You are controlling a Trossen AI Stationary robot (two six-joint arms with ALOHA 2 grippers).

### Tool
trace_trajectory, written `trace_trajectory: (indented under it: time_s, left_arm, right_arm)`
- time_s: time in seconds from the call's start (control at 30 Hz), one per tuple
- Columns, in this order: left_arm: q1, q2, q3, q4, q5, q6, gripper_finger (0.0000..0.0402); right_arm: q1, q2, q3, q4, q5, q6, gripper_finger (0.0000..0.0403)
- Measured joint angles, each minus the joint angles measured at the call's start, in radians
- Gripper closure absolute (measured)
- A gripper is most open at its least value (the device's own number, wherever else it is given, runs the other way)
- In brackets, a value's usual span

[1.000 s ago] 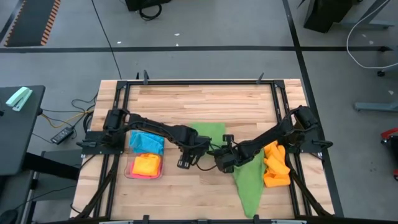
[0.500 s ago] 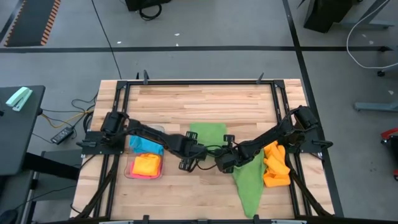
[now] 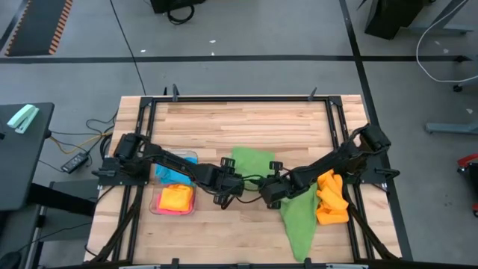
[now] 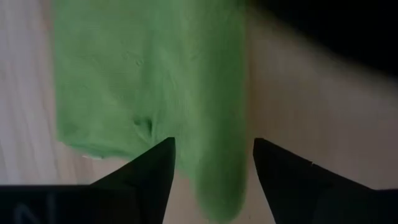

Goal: Fold microfiber towels
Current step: Fold the left green microfiber cloth

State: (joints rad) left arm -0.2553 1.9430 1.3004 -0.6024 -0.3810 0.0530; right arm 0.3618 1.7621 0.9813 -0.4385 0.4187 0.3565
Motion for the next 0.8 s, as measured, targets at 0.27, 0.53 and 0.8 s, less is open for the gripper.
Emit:
trace_trajectory:
  time_s: [0.27, 0.53, 0.8]
  left_arm:
    - [0.023, -0.035, 0.000, 0.027, 0.042, -0.020, 0.0173]
    - [0.054, -0.021, -0.031, 0.090, 0.068, 0.022, 0.0165]
    - [0.058, 0.007, -0.034, 0.116, 0.082, 0.150, 0.0203]
  right_arm:
    - [-0.015, -0.060, 0.000, -0.019, -0.001, 0.008, 0.0363]
    - [-0.015, -0.061, -0.003, -0.019, -0.030, 0.026, 0.0363]
    - [-0.004, -0.061, -0.003, -0.032, -0.055, 0.043, 0.0363]
